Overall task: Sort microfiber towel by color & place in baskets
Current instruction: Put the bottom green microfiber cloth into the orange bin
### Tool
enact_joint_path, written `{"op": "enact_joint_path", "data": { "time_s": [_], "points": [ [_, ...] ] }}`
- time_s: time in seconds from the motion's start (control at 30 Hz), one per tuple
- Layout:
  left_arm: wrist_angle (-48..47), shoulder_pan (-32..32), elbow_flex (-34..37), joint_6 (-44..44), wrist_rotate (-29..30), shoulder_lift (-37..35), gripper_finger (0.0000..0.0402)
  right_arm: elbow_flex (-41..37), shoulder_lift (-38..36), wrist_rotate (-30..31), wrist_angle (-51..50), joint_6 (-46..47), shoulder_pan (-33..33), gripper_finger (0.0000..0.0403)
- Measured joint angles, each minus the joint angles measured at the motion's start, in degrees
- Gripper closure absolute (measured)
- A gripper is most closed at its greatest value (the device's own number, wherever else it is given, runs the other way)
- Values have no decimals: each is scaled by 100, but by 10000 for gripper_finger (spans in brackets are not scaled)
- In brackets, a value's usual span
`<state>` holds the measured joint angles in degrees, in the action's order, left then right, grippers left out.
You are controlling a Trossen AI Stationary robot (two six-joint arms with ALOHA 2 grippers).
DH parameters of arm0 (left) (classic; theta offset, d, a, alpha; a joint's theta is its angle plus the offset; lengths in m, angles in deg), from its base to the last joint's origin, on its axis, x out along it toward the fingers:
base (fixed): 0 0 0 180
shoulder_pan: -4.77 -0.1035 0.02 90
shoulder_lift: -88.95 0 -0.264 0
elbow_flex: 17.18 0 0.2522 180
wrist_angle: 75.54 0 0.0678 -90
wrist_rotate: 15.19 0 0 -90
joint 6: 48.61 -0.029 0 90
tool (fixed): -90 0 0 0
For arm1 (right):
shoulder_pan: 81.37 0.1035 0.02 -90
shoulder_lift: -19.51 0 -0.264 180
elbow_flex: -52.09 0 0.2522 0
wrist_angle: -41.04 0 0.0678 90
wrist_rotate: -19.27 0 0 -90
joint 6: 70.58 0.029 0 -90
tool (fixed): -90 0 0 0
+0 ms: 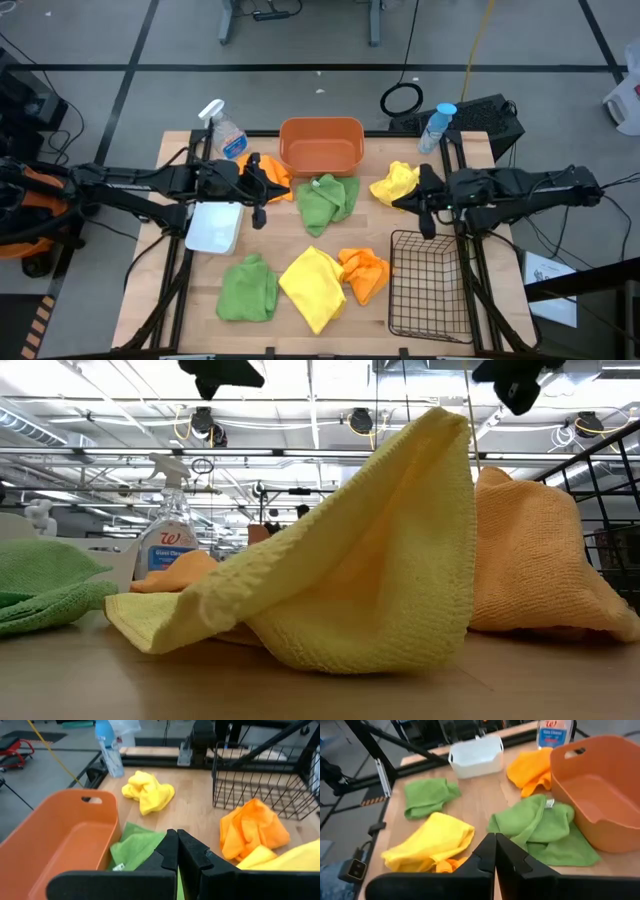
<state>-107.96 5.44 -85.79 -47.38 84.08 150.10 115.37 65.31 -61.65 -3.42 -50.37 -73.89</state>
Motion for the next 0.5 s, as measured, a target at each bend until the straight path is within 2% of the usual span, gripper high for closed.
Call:
{"op": "enact_joint_path", "data": {
  "time_s": [0.13,0.33,0.5],
  "points": [
    [-11,87,53,4,-4,176,398,0,350,47,7,15,0,403],
    [-77,290,65,8,-31,462,398,0,945,569,85,365,149,403],
    [-689,449,65,274,-107,502,398,0,1460,764,463,421,202,403]
  ]
}}
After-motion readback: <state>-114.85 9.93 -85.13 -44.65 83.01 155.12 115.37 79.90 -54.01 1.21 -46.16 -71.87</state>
